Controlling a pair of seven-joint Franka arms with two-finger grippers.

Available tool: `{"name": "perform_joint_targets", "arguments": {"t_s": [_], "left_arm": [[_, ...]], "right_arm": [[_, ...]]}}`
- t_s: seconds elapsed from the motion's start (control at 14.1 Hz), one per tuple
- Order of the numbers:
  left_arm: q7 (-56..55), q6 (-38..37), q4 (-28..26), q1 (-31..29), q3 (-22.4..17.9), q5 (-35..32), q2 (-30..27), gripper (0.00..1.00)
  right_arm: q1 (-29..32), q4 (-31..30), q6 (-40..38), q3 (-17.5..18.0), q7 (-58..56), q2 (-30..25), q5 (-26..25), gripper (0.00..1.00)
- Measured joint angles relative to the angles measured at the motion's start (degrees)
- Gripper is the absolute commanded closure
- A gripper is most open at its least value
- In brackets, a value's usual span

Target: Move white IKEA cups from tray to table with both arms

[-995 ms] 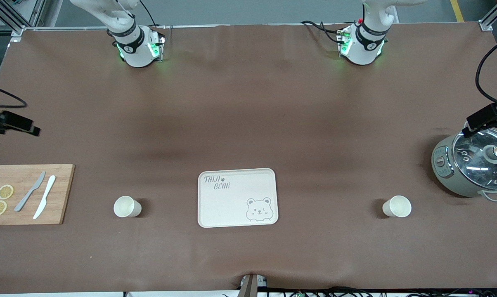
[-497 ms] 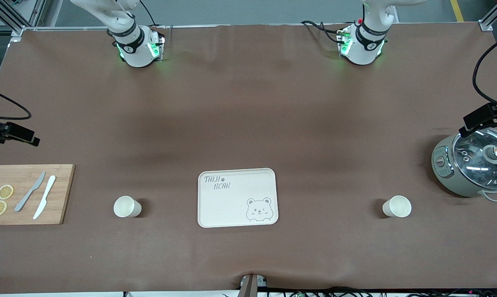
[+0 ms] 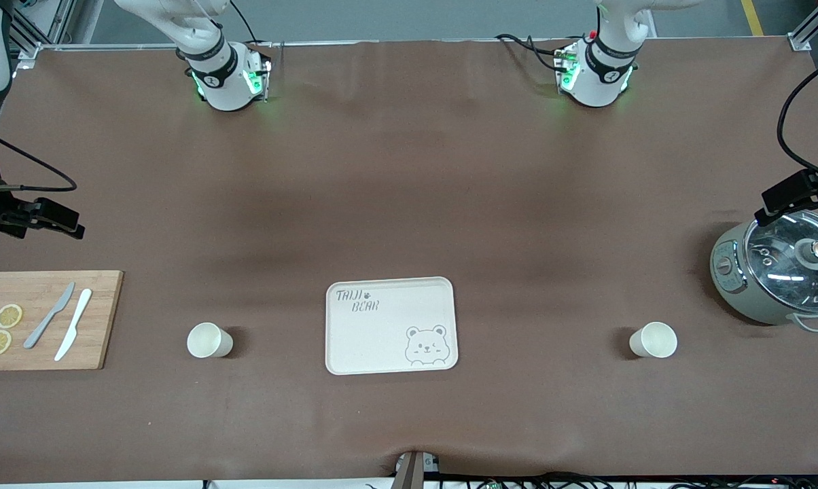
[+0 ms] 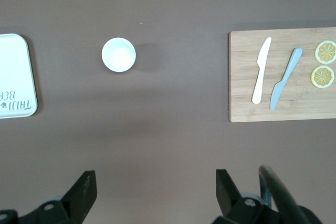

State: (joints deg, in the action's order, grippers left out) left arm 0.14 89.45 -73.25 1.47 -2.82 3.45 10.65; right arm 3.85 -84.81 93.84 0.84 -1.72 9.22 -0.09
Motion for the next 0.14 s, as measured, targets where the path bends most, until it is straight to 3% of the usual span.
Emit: {"name": "perform_joint_targets", "arguments": {"t_s": [0.14], "left_arm": [[0.0,0.0,0.0,0.0,0.0,0.0,0.0,0.00]], "right_arm": [[-0.2,-0.2,0.0,0.0,0.0,0.0,0.0,0.00]]}}
